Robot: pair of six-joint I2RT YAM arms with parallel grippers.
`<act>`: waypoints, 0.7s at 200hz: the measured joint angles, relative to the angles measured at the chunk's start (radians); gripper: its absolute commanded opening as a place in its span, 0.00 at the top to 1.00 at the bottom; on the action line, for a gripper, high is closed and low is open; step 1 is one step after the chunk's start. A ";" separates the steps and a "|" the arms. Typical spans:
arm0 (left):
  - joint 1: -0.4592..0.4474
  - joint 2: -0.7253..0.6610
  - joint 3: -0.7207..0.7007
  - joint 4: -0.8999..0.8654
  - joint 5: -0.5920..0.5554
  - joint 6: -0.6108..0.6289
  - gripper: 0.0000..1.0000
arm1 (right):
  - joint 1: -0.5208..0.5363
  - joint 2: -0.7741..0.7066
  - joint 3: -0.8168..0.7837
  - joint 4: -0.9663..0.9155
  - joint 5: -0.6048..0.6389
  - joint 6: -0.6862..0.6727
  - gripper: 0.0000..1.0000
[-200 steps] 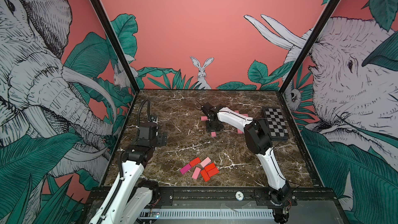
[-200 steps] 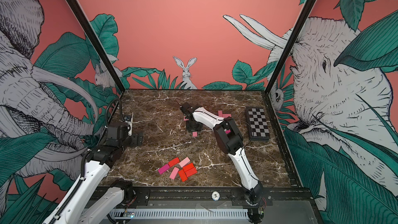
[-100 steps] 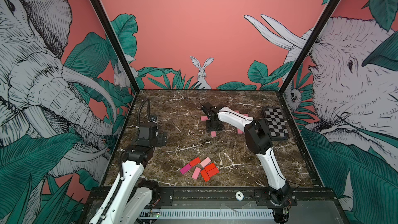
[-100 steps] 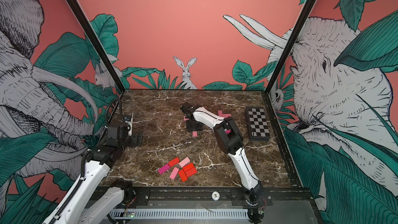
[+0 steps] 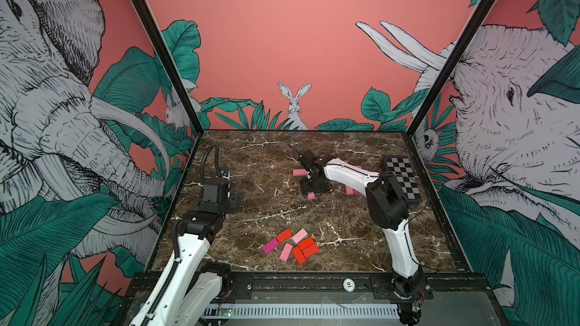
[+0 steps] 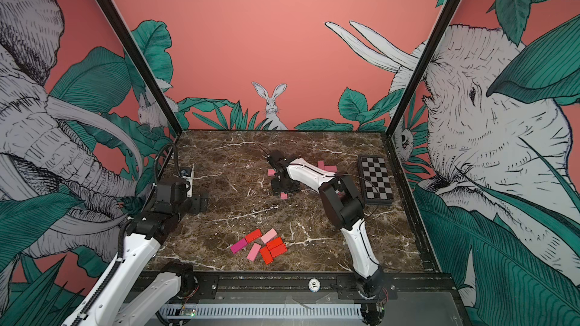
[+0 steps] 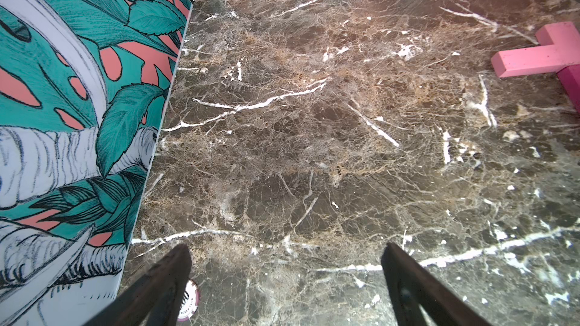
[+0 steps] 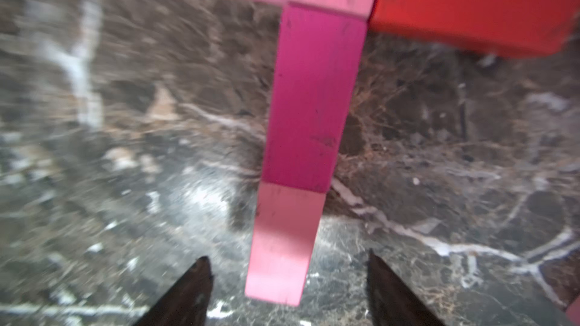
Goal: Assemble the letter t with building blocks
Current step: Assemble the building block at the center of the board, then pick up the building block from the center of the board.
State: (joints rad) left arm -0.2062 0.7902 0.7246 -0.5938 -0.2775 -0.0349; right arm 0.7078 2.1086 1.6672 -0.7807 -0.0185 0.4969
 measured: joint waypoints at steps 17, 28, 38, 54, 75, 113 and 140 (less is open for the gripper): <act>0.000 0.005 0.000 0.000 0.000 0.000 0.03 | 0.009 -0.110 -0.070 0.031 0.009 -0.039 0.19; 0.000 0.007 0.000 0.000 0.000 0.000 0.03 | 0.019 -0.178 -0.098 0.049 0.011 -0.071 0.21; 0.000 0.008 0.000 0.000 0.000 0.000 0.03 | 0.029 -0.232 -0.127 0.069 0.009 -0.098 0.23; 0.000 0.008 0.000 0.000 0.000 0.000 0.03 | 0.041 -0.306 -0.183 0.091 -0.012 -0.149 0.26; 0.000 0.008 0.000 0.000 0.000 0.000 0.03 | 0.059 -0.378 -0.293 0.111 -0.072 -0.234 0.27; 0.000 0.008 0.000 -0.001 0.000 0.000 0.03 | 0.120 -0.486 -0.529 0.141 -0.194 -0.422 0.31; 0.000 0.008 0.000 -0.007 -0.001 -0.003 0.03 | 0.135 -0.522 -0.552 0.126 -0.248 -0.496 0.40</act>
State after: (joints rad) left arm -0.2062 0.7982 0.7246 -0.6006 -0.2787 -0.0376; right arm 0.8433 1.5864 1.1152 -0.6544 -0.2661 0.0006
